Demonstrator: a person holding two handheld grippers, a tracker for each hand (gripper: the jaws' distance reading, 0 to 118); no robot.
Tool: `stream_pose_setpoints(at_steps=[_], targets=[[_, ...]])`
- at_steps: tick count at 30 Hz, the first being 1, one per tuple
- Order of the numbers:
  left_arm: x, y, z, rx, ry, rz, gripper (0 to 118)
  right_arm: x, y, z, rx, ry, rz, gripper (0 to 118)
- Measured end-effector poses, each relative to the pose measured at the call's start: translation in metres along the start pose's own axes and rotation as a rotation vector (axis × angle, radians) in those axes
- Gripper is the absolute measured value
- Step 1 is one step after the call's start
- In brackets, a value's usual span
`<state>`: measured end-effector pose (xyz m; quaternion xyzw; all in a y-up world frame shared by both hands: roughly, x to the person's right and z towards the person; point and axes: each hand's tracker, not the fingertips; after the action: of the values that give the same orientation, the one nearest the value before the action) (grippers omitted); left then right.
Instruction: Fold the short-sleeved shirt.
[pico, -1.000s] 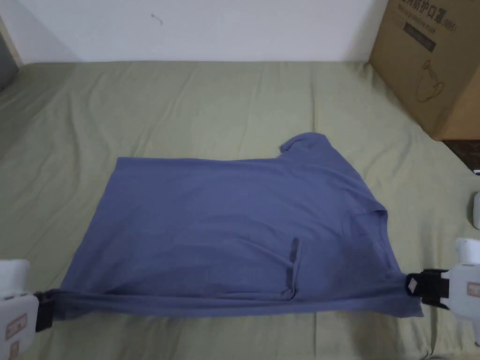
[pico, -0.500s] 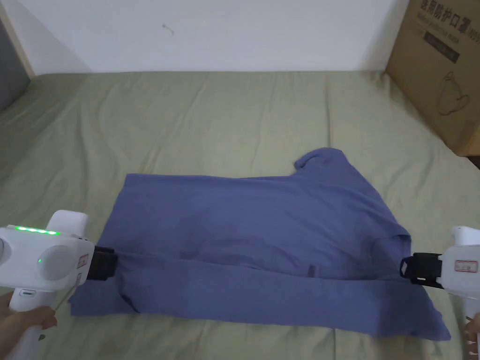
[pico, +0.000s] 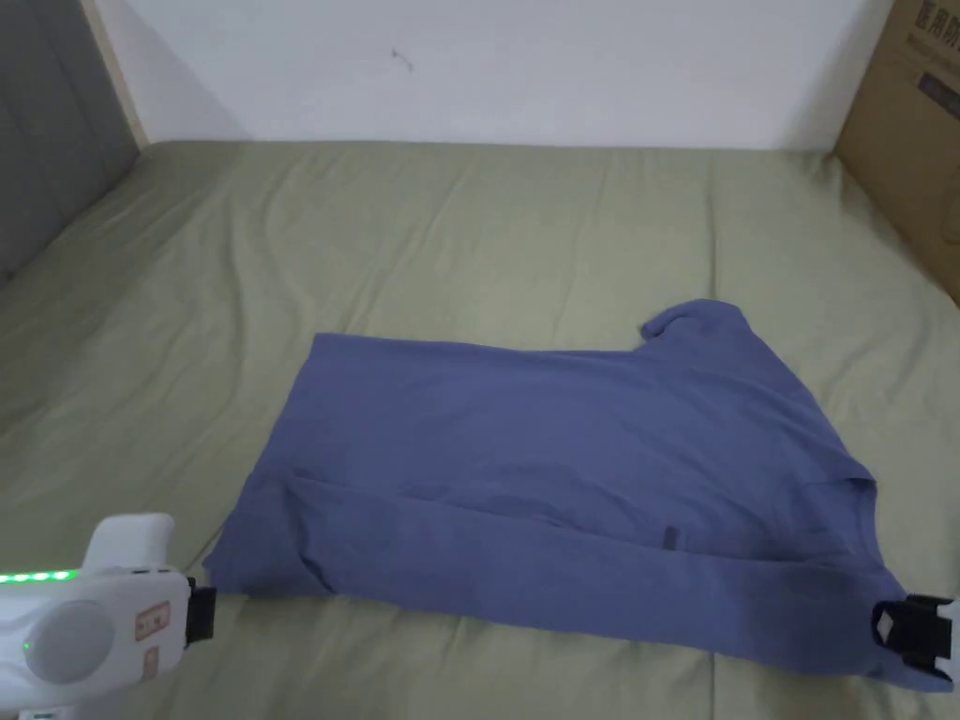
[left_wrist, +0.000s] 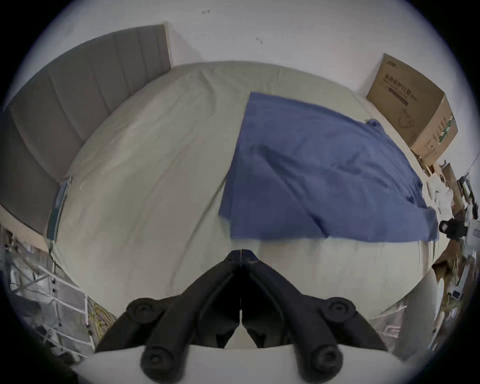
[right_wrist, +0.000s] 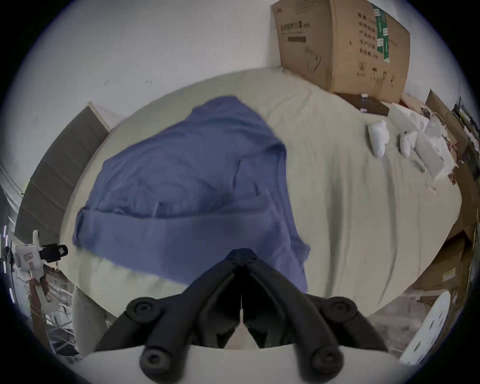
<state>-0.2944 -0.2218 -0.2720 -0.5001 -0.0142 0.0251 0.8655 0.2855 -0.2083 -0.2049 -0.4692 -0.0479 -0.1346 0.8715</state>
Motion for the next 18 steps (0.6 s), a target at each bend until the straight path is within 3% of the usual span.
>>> stream_pose_setpoints(at_steps=[2, 3, 6, 8, 11, 12, 14, 16, 18], targets=[[-0.006, 0.001, -0.004, -0.001, -0.012, 0.014, 0, 0.001, -0.005, 0.000, 0.004, -0.001, -0.018, 0], [-0.008, 0.006, -0.005, 0.047, 0.017, 0.013, 9, 0.002, -0.005, 0.001, 0.006, 0.011, -0.034, 0], [-0.013, 0.020, -0.019, 0.060, 0.053, 0.012, 63, 0.004, -0.001, 0.005, 0.019, 0.017, -0.067, 0], [-0.013, 0.032, -0.031, 0.061, 0.067, 0.015, 70, 0.003, 0.001, 0.005, 0.021, 0.008, -0.065, 0], [-0.018, 0.042, -0.051, 0.051, 0.057, 0.009, 66, 0.004, 0.001, 0.005, 0.016, -0.001, -0.056, 0], [-0.009, 0.043, -0.059, 0.026, 0.024, -0.010, 51, 0.004, 0.000, 0.004, 0.011, -0.003, -0.055, 0], [-0.007, 0.039, -0.073, -0.009, 0.039, -0.041, 41, 0.004, -0.004, 0.002, 0.000, -0.009, -0.059, 0], [0.001, 0.038, -0.063, 0.026, 0.065, -0.085, 0, 0.006, -0.007, 0.000, -0.013, -0.009, -0.070, 0], [0.002, 0.040, -0.054, 0.064, 0.104, -0.098, 0, 0.008, -0.011, 0.001, -0.012, -0.009, -0.072, 0]])
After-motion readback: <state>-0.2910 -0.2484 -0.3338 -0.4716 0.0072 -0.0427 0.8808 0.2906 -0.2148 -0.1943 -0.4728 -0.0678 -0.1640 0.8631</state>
